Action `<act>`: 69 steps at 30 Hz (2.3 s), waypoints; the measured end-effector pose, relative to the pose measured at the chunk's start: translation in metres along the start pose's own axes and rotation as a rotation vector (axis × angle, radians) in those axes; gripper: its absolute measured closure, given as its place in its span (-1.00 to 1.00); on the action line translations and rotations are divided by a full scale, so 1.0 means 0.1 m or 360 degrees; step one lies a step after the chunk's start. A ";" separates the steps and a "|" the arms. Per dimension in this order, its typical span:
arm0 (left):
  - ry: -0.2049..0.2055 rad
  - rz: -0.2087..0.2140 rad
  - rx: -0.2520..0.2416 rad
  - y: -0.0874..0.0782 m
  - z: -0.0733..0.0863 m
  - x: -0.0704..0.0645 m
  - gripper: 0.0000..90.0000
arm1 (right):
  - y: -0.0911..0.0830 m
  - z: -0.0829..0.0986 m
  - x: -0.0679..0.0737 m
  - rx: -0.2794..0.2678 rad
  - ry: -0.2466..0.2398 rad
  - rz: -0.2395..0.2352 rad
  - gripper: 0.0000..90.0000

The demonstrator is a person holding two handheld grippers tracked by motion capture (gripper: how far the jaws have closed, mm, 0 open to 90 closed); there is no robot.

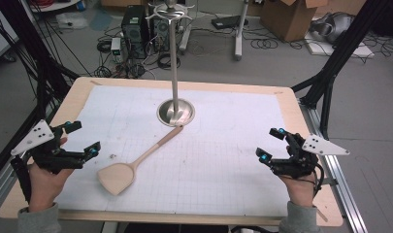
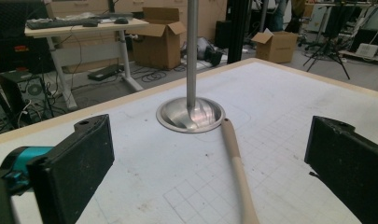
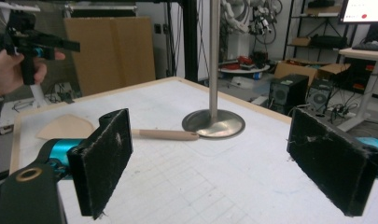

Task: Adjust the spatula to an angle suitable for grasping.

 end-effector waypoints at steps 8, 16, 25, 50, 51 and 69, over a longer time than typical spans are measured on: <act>-0.0025 0.0014 0.0000 0.01 -0.02 -0.04 -0.96 | -0.02 -0.02 0.02 -0.0015 -0.0004 -0.0011 -0.70; -0.0032 0.0029 0.0077 0.08 -0.02 -0.07 -0.96 | 0.00 -0.02 0.03 0.0002 -0.0011 -0.0028 -0.70; 0.0016 0.0062 0.0104 0.12 0.03 -0.10 -0.73 | 0.02 -0.02 0.09 0.0032 -0.0026 -0.0047 -0.70; -0.0048 0.0045 0.0269 0.40 0.21 -0.09 0.94 | 0.00 0.01 0.12 0.0079 -0.0040 -0.0072 -0.69; -0.0050 0.0047 0.0282 0.42 0.22 -0.10 0.96 | 0.01 0.01 0.13 0.0081 -0.0039 -0.0077 -0.69; -0.0074 0.0095 0.0447 0.75 0.33 -0.16 0.99 | 0.06 0.04 0.13 0.0123 -0.0032 -0.0092 -0.69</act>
Point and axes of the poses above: each handheld gripper's, and its own axes: y roughly forward along the jaws, z roughly out of its underside, x roughly to its left, the point moved 3 cm from there along y, roughly forward along the jaws, and after that the axes turned 1 degree about -x, right-handed, at the moved point
